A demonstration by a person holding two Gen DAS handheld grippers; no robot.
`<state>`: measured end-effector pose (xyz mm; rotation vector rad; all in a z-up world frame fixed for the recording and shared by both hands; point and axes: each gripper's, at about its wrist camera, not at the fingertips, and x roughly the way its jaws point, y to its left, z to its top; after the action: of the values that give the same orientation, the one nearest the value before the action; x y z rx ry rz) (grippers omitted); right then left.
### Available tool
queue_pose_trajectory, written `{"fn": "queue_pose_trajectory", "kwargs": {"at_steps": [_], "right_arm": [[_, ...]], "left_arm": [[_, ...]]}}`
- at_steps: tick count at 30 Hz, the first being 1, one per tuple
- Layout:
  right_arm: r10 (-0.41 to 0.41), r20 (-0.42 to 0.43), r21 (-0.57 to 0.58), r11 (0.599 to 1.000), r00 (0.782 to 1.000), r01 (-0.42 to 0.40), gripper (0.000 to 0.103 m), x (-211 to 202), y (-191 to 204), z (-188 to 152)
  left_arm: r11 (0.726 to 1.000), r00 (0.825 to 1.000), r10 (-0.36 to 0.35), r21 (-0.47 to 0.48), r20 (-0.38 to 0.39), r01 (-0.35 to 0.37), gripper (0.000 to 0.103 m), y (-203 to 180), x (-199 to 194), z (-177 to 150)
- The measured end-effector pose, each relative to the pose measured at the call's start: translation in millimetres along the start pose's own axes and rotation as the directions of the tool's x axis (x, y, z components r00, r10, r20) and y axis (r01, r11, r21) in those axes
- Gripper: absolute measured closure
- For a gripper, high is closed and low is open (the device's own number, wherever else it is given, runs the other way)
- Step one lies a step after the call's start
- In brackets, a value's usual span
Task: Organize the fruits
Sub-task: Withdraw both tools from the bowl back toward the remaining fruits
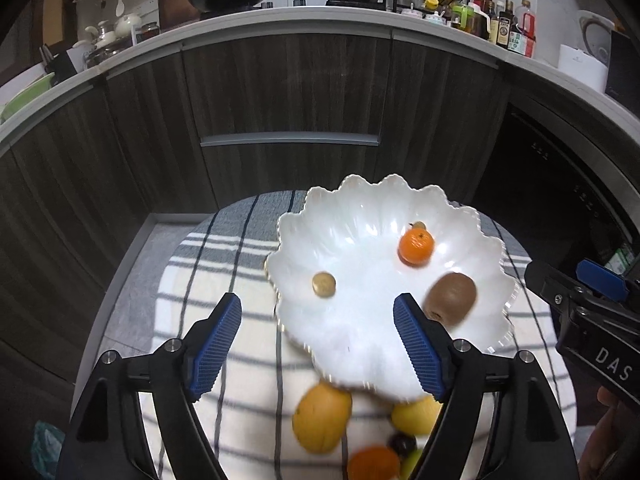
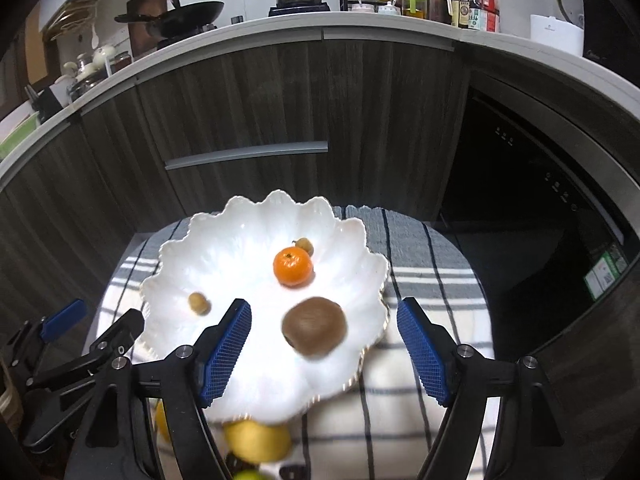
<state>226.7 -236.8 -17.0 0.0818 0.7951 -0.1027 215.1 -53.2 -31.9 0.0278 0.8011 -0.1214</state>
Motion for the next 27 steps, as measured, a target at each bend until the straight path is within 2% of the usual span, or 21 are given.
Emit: {"fn": "queue_pose_trajectory", "kwargs": {"at_steps": [3, 12, 18, 22, 27], "right_arm": [[0.003, -0.002, -0.004, 1.000, 1.000, -0.003, 0.027, -22.3, -1.3, -6.2], [0.022, 0.002, 0.000, 1.000, 1.000, -0.022, 0.027, -94.4, -10.6, -24.4], [0.041, -0.010, -0.009, 0.999, 0.999, -0.041, 0.027, -130.0, -11.0, -35.9], [0.055, -0.017, -0.015, 0.998, 0.998, -0.055, 0.027, -145.1, -9.0, -40.0], [0.067, -0.011, -0.040, 0.997, 0.998, -0.067, 0.027, -147.0, -3.2, -54.1]], "left_arm": [[1.000, 1.000, 0.008, 0.000, 0.005, -0.008, 0.018, -0.4, -26.1, -7.3], [1.000, 1.000, -0.003, 0.017, -0.009, 0.003, 0.013, -5.0, -103.3, -26.0], [0.999, 0.999, -0.001, 0.039, -0.037, 0.003, 0.013, -7.6, -129.6, -31.3], [0.999, 1.000, 0.002, 0.050, -0.015, -0.002, 0.013, -6.2, -144.4, -37.4], [0.998, 1.000, 0.013, 0.057, -0.008, -0.012, 0.013, -2.7, -138.6, -49.8]]}}
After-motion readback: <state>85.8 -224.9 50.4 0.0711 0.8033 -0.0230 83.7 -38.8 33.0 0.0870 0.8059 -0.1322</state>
